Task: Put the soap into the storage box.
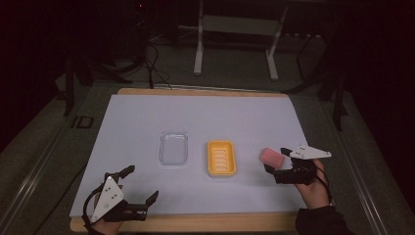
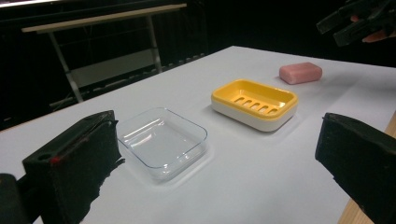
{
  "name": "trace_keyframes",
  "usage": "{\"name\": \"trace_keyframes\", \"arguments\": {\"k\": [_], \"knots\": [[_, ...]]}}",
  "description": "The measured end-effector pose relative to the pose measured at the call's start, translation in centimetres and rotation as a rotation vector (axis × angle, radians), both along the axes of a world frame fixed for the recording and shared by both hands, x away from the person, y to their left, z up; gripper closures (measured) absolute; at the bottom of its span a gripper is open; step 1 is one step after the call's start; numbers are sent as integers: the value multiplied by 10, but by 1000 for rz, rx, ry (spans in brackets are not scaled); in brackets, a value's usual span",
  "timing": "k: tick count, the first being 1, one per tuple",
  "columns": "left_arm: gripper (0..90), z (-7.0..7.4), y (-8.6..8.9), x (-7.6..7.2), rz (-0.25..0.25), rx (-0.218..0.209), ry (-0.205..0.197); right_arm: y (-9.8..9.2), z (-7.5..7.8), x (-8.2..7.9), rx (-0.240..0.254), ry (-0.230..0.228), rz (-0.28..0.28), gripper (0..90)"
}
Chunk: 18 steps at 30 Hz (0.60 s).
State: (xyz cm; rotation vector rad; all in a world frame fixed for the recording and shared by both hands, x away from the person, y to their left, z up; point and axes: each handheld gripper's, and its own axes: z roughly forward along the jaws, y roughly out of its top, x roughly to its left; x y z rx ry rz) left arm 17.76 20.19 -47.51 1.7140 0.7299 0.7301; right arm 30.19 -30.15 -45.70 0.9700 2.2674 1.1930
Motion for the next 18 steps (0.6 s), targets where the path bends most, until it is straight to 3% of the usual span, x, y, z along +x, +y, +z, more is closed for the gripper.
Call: {"name": "trace_keyframes", "arguments": {"k": [3, 9, 15, 18], "knots": [[4, 0, 0, 0, 0, -1, -2, -2, 1, 2, -33, 8, -74, 115], [4, 0, 0, 0, 3, 2, -2, -9, 1, 7, -55, 93, -170, 115], [4, 0, -1, 0, 1, 10, -3, -11, -2, 11, -85, 207, -195, 137], [4, 0, -2, 0, 2, 13, -2, -9, -4, 13, -94, 297, -182, 137]]}}
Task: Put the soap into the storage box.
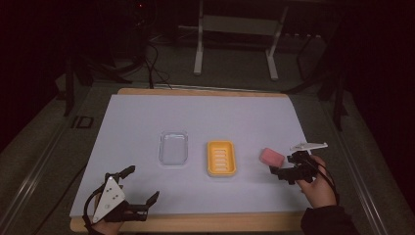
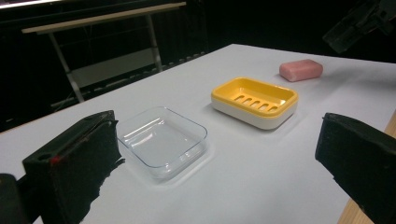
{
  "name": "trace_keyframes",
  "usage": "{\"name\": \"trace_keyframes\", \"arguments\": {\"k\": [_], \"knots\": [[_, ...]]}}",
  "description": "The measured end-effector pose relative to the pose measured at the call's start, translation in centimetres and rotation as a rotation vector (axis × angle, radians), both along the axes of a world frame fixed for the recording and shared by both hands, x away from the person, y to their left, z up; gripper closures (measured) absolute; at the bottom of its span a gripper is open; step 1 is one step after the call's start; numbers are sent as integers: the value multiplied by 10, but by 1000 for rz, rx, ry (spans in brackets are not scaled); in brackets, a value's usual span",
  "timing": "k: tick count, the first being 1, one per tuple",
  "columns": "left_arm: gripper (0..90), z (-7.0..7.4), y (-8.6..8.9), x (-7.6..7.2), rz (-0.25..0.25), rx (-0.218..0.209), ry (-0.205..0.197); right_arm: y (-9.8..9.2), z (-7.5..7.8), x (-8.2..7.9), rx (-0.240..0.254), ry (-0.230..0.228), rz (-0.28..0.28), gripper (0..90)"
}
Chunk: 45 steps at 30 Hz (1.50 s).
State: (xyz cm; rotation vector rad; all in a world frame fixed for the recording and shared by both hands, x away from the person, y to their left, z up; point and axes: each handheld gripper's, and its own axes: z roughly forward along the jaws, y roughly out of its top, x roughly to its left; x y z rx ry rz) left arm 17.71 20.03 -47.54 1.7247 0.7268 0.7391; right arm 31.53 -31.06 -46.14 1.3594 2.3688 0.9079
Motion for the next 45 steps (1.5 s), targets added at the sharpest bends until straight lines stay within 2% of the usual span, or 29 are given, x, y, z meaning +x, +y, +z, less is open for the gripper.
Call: {"name": "trace_keyframes", "arguments": {"k": [3, 5, 6, 9, 19, 25, 28, 33, 40, 43, 45], "knots": [[4, 0, 0, 0, 0, 1, 0, 2, -2, 2, -28, 81, 9, 136], [4, 0, 0, 0, 0, 1, 0, 3, -3, 2, -32, 96, 7, 136], [4, 0, 0, 0, 0, -1, 1, 2, -3, 4, -25, 146, 13, 137], [4, 0, -1, -1, -3, 5, -3, 2, -2, 4, -59, 174, 34, 141], [4, 0, -1, 0, -2, 11, -3, 2, -8, 7, -148, 360, 91, 144], [4, 0, -2, 0, -3, 12, -1, -1, -10, 10, -193, 437, 117, 144], [4, 0, -2, 0, -2, 13, -2, -2, -10, 11, -238, 462, 155, 144], [4, -1, -2, 0, -2, 22, 0, -6, -12, 13, -278, 531, 219, 148], [4, 0, -2, 0, -1, 18, 0, -11, -13, 18, -326, 535, 249, 148], [4, 0, -2, 0, -2, 14, 0, -14, -12, 18, -420, 472, 342, 175], [4, 0, -2, 0, -2, 15, 1, -16, -11, 19, -465, 461, 379, 175]]}}
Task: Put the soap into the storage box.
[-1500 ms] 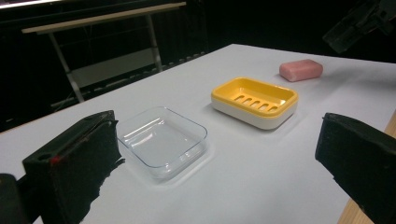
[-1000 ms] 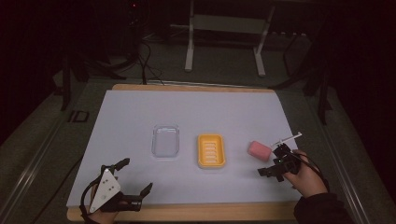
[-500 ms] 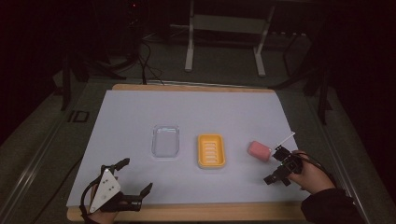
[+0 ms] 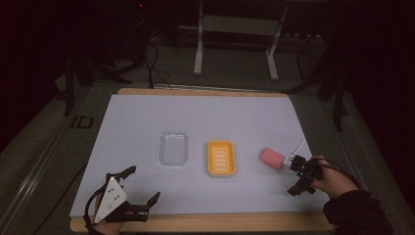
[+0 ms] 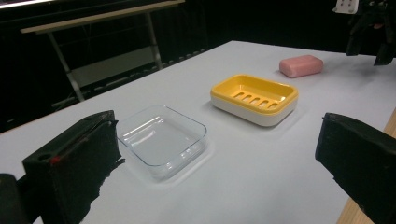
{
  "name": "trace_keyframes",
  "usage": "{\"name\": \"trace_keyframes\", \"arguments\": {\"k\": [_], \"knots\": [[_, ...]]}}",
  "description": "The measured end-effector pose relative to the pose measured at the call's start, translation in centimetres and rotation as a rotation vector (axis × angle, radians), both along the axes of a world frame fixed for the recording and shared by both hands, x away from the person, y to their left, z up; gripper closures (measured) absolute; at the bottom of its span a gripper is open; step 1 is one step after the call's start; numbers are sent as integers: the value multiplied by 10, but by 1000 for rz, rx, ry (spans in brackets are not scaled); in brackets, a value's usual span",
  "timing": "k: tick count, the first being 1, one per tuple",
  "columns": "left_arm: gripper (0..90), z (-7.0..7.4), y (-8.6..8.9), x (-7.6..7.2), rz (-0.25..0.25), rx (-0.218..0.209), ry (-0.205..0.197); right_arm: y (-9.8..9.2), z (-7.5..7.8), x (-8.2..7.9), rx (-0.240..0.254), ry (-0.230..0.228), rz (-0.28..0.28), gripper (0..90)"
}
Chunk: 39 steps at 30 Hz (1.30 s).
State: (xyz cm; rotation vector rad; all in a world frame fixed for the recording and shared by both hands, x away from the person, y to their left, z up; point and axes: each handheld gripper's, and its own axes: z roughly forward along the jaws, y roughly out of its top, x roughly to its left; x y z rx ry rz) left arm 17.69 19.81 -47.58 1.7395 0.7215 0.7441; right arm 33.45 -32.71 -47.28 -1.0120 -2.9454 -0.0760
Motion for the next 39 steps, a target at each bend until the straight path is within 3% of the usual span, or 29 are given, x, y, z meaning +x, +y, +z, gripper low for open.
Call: {"name": "trace_keyframes", "arguments": {"k": [5, 11, 17, 29, 39], "knots": [[4, 0, 0, 0, 0, 0, 1, -9, 0, 5, -24, 26, 84, 173], [4, 0, 0, 0, -1, 0, 1, -19, 1, 14, -3, 28, 140, 172], [4, 0, 0, 0, 0, 1, 1, -27, 1, 24, 14, 30, 122, 172], [4, 0, 0, 0, -2, 2, 2, -23, 3, 46, 22, -29, 149, 173], [4, 0, 0, 0, -3, 3, 2, -12, 3, 59, 90, -76, 153, 173]]}}
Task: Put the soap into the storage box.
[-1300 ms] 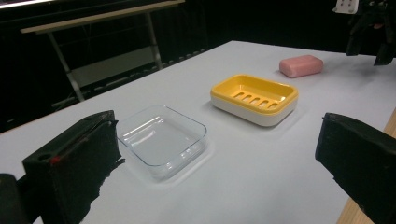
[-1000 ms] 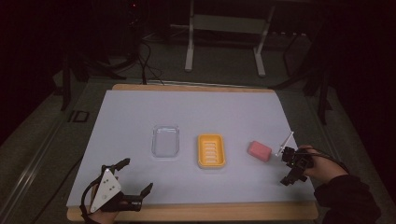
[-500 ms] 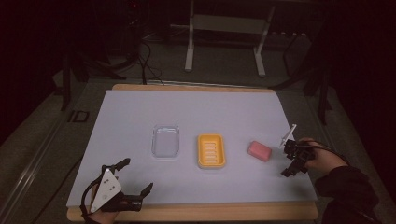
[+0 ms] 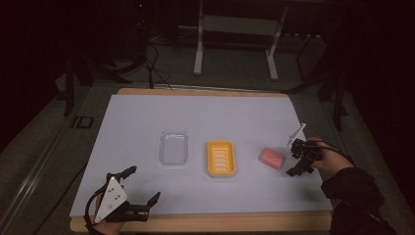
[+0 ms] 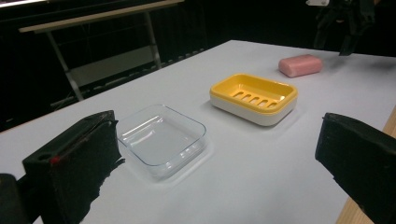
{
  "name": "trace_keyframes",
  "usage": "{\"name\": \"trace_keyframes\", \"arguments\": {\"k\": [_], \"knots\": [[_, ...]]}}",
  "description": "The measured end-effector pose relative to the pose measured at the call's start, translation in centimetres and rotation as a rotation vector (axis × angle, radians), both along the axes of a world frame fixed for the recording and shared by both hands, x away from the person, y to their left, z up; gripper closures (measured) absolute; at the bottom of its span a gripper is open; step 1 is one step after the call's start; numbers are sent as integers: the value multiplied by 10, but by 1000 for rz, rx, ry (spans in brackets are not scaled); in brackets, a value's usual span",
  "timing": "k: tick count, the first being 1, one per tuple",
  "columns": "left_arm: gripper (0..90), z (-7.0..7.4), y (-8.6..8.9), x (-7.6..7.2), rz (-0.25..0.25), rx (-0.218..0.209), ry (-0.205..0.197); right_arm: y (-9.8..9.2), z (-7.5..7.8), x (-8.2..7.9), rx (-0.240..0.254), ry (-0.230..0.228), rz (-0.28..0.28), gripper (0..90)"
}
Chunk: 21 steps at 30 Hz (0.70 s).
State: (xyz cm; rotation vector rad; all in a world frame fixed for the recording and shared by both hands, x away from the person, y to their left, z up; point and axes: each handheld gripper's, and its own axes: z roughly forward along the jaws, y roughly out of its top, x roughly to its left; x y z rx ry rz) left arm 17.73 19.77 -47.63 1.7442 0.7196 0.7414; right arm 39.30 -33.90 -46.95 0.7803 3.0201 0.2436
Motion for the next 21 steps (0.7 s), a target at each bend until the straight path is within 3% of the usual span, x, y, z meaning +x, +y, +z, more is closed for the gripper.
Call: {"name": "trace_keyframes", "arguments": {"k": [7, 16, 21], "knots": [[4, 0, 0, 0, -1, -1, 1, 13, 0, 4, 22, -14, 1, 173], [4, 0, 0, 0, -2, -1, 0, 26, 2, 10, 71, -70, 49, 174], [4, 0, 0, 0, -4, -2, 2, 32, -3, 14, 89, -52, 58, 189]]}}
